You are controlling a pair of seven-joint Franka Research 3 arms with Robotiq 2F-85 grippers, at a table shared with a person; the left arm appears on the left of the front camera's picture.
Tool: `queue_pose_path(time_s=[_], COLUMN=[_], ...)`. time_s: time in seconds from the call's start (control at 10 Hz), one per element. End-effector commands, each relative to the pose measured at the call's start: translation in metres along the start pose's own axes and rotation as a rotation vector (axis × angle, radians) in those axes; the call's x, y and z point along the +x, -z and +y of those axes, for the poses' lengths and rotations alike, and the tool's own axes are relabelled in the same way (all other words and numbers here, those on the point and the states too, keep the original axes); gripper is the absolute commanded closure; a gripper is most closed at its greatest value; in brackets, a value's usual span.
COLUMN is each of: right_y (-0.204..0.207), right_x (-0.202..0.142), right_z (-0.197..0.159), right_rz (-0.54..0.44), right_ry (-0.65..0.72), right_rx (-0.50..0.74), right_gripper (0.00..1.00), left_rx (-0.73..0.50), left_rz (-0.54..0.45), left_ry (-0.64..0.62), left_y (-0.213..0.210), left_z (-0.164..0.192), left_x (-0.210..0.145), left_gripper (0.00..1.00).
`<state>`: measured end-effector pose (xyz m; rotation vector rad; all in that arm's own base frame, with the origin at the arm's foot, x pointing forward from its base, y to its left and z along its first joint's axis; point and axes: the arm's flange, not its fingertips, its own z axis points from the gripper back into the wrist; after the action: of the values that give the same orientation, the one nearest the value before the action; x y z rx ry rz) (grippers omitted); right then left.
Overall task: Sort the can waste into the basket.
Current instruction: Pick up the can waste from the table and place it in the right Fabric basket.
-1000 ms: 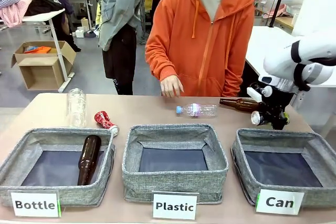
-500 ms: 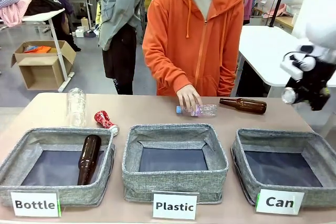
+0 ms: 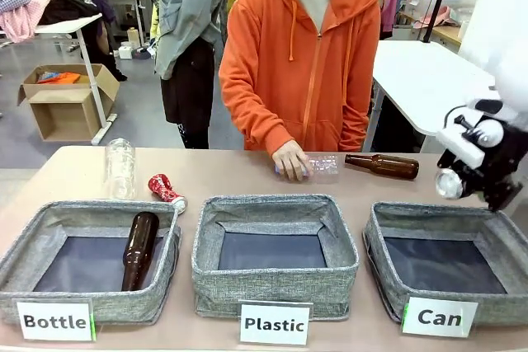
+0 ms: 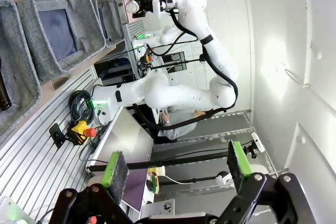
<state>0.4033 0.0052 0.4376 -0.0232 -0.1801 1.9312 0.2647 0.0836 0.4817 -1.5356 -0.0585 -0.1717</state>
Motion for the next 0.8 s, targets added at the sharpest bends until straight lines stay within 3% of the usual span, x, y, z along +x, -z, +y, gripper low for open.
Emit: queue_pose_path(time_s=[0.0, 0.3, 0.4, 0.5, 0.6, 0.7], right_y=[0.008, 0.009, 0.011, 0.012, 0.012, 0.013], right_x=[0.001, -0.006, -0.007, -0.008, -0.010, -0.011], right_z=[0.004, 0.003, 0.004, 0.003, 0.003, 0.004], right_rz=[0.028, 0.020, 0.033, 0.033, 0.034, 0.036], right_ry=[0.006, 0.001, -0.003, 0.008, 0.017, 0.028], right_rx=[-0.031, -0.008, 0.005, 0.006, 0.016, 0.026], right_gripper=[1.00, 1.00, 0.41, 0.41, 0.00, 0.36], left_rx=[-0.018, -0.018, -0.018, -0.018, -0.018, -0.018], left_rz=[-0.004, -0.004, -0.004, -0.004, -0.004, -0.004], left_ry=[0.008, 0.008, 0.008, 0.008, 0.008, 0.008], left_y=[0.001, 0.001, 0.001, 0.001, 0.001, 0.001], left_z=[-0.004, -0.004, -0.004, -0.004, -0.004, -0.004], left_x=[0.002, 0.002, 0.002, 0.002, 0.002, 0.002], left_gripper=[0.00, 0.00, 0.00, 0.00, 0.00, 0.00])
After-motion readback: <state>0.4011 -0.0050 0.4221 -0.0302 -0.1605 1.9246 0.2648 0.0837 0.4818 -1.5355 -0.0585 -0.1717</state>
